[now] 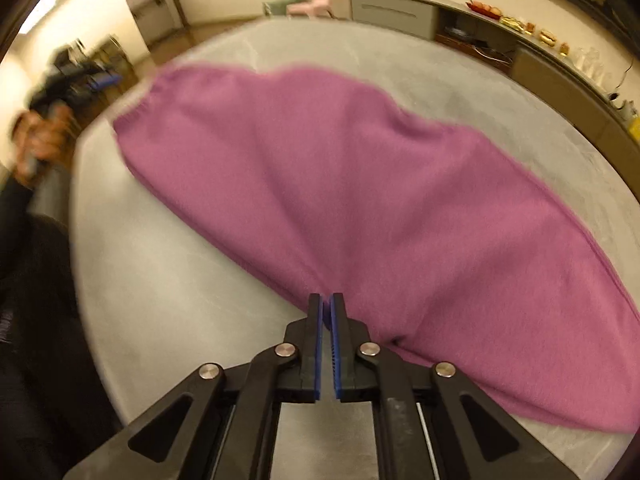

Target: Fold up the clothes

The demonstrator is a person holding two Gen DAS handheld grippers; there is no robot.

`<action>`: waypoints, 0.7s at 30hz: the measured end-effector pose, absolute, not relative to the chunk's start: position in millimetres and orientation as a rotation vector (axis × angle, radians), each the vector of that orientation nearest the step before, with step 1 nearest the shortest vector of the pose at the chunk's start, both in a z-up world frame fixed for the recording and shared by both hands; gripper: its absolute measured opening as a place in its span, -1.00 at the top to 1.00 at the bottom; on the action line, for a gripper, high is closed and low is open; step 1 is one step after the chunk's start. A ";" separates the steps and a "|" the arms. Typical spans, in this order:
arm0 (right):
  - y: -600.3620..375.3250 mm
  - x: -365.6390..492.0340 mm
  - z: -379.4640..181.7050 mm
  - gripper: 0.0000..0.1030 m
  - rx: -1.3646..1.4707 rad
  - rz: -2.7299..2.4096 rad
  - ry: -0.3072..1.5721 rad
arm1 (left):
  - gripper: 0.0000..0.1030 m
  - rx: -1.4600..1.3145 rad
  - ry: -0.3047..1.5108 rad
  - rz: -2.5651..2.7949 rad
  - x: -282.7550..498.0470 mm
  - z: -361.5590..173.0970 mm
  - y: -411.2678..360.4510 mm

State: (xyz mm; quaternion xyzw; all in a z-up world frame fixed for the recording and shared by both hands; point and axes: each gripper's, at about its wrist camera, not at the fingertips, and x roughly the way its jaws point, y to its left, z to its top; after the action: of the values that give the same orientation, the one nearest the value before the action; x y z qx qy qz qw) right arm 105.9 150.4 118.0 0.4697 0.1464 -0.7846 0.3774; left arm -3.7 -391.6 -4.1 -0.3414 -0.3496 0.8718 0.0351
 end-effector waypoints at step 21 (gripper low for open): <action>166.8 -5.4 88.0 0.24 1.313 -2.451 0.140 | 0.61 -1.398 -0.635 2.700 -60.4 -27.5 -339.7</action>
State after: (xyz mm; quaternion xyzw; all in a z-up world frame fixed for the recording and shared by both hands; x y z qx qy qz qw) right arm -5.4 166.8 88.0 0.4641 0.0495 -0.8663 0.1780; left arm -60.4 -339.7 -27.5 -0.4501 -0.2043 0.8691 0.0175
